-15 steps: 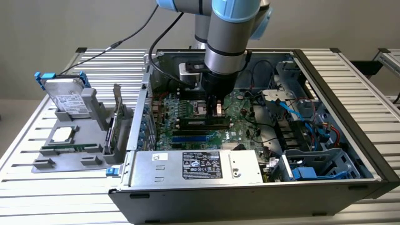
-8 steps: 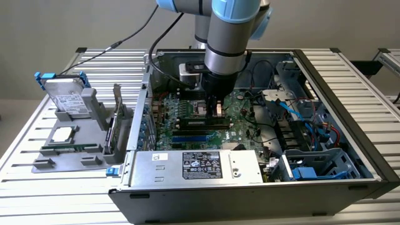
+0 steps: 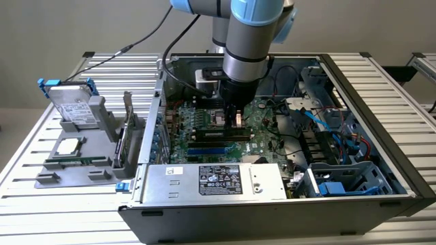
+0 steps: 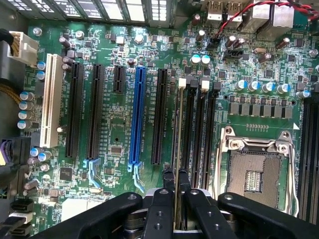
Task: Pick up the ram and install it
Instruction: 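Insert the ram into the slot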
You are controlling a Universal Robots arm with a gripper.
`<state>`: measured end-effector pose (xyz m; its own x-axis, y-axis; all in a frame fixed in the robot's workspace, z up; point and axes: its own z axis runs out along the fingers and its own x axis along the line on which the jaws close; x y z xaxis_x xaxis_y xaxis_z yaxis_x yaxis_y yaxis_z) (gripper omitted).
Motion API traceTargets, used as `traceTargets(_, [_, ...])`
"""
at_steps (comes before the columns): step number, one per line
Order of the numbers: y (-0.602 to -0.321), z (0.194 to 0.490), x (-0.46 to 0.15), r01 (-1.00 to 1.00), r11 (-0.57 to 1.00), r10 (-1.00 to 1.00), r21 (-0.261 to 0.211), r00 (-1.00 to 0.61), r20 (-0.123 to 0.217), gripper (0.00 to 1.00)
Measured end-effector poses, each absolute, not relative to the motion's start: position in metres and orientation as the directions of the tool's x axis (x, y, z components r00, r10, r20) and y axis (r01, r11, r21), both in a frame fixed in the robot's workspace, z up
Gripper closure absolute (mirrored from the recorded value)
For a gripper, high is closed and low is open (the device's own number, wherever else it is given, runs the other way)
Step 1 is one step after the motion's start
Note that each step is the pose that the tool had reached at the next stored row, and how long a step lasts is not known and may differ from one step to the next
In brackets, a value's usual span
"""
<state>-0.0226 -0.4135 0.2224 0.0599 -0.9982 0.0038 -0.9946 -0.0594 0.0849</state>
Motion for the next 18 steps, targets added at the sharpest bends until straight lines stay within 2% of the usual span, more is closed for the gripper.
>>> traceTargets(18, [-0.4111, 0.2202, -0.0226, -0.995, -0.05, -0.999, 0.087, 0.051, 0.004, 0.86])
